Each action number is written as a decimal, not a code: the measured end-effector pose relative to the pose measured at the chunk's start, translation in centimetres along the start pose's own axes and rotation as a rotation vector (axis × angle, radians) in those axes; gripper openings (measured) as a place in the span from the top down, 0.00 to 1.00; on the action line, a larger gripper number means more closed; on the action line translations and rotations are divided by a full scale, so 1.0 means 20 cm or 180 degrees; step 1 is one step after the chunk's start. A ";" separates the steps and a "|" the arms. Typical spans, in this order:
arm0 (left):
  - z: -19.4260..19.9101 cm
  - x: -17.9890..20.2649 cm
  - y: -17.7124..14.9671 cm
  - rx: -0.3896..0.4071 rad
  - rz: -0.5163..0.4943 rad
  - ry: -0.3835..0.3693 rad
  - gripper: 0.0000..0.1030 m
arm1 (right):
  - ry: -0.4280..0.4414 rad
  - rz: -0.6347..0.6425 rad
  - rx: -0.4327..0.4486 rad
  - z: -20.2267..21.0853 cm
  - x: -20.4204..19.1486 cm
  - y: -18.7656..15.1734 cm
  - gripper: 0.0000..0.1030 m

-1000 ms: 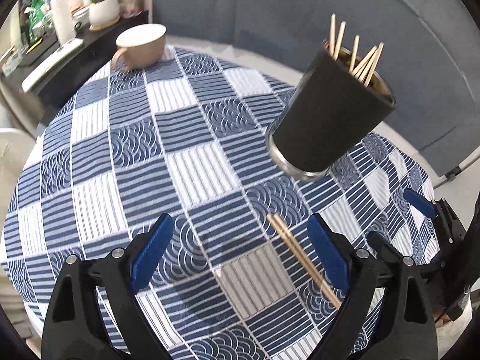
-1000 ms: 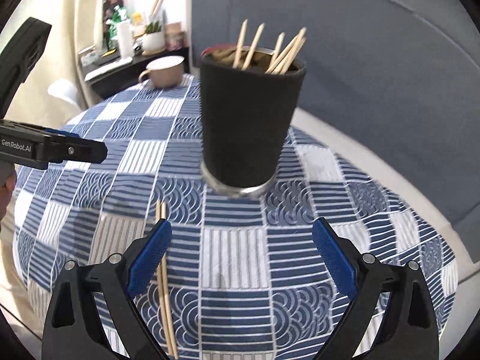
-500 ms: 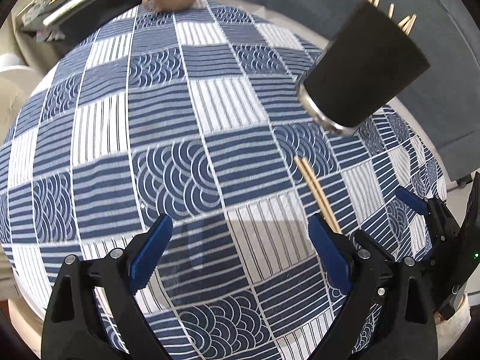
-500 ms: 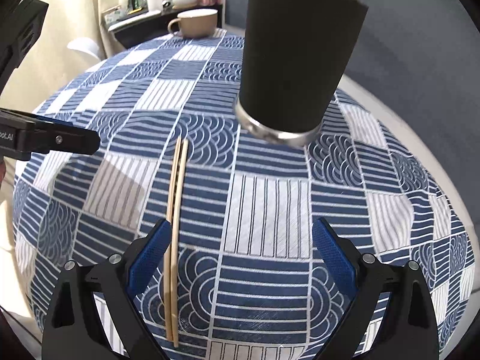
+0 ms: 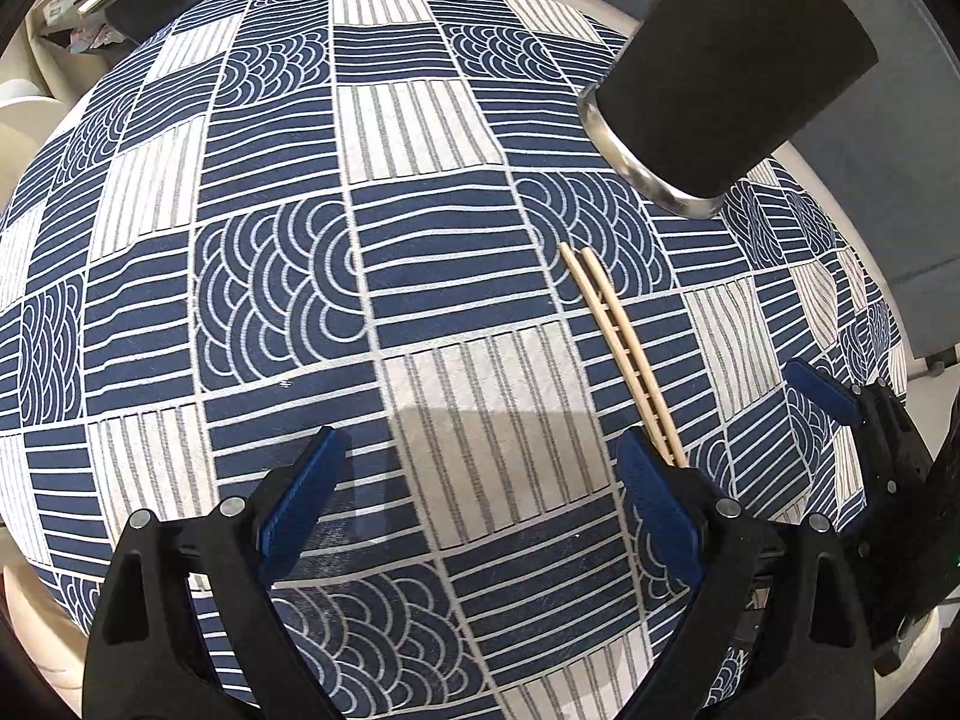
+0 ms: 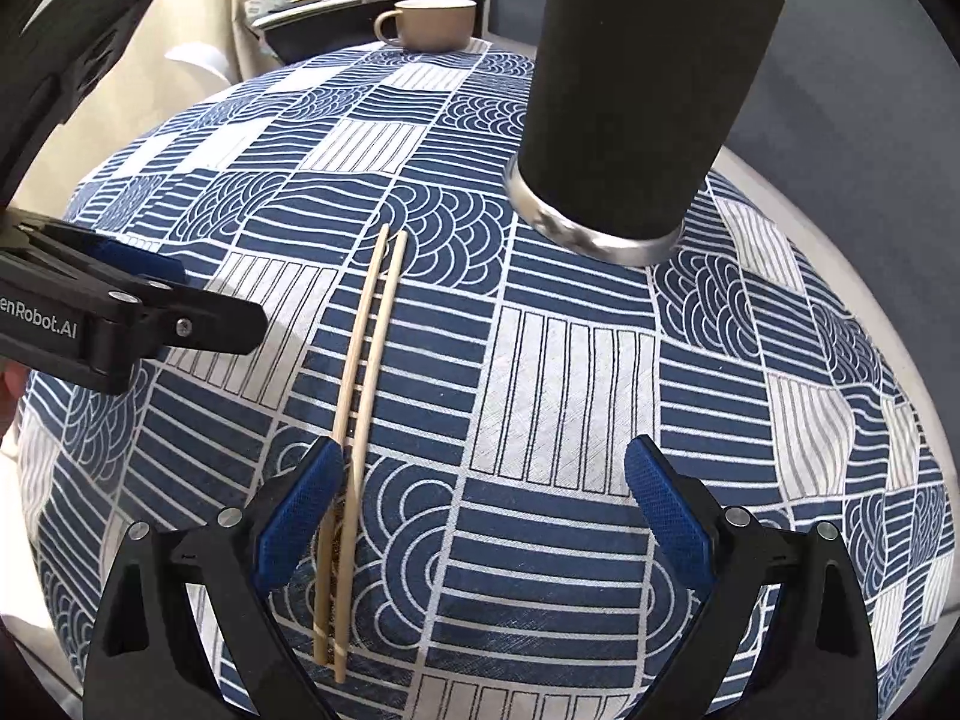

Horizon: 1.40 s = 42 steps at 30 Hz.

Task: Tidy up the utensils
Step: 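Move both open tools down to the last sticks on the cloth, then close the left tool on a wooden stick while the right tool grasps another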

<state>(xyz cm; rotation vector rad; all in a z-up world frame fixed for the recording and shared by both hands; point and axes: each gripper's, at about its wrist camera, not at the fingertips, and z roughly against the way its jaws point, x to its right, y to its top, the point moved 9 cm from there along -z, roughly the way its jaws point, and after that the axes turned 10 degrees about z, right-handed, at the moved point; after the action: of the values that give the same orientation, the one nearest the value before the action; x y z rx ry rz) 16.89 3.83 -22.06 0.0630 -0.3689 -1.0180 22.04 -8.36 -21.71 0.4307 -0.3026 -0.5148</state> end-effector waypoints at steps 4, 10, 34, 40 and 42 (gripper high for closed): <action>-0.01 0.03 0.00 -0.0002 0.0064 -0.0002 0.12 | -0.0022 0.0018 -0.0081 -0.03 0.02 -0.02 0.10; -0.03 0.10 0.01 -0.0007 0.0141 0.0030 0.12 | 0.0000 0.0146 -0.0051 -0.04 0.03 -0.01 0.10; -0.12 0.17 0.00 0.0056 -0.0007 0.0725 0.21 | 0.0434 0.0797 -0.0114 -0.05 0.13 0.01 0.35; -0.04 0.07 0.00 0.0093 0.0035 0.0732 0.56 | 0.0700 0.0571 -0.0243 -0.08 0.12 0.07 0.71; -0.02 0.03 0.00 0.0093 0.0086 0.0728 0.78 | 0.0702 0.0474 -0.0253 -0.08 0.11 0.07 0.93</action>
<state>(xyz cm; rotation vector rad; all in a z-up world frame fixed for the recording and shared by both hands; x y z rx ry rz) 17.35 3.23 -22.25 0.1985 -0.1753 -0.9674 25.16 -7.87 -22.06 0.3806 -0.1003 -0.3290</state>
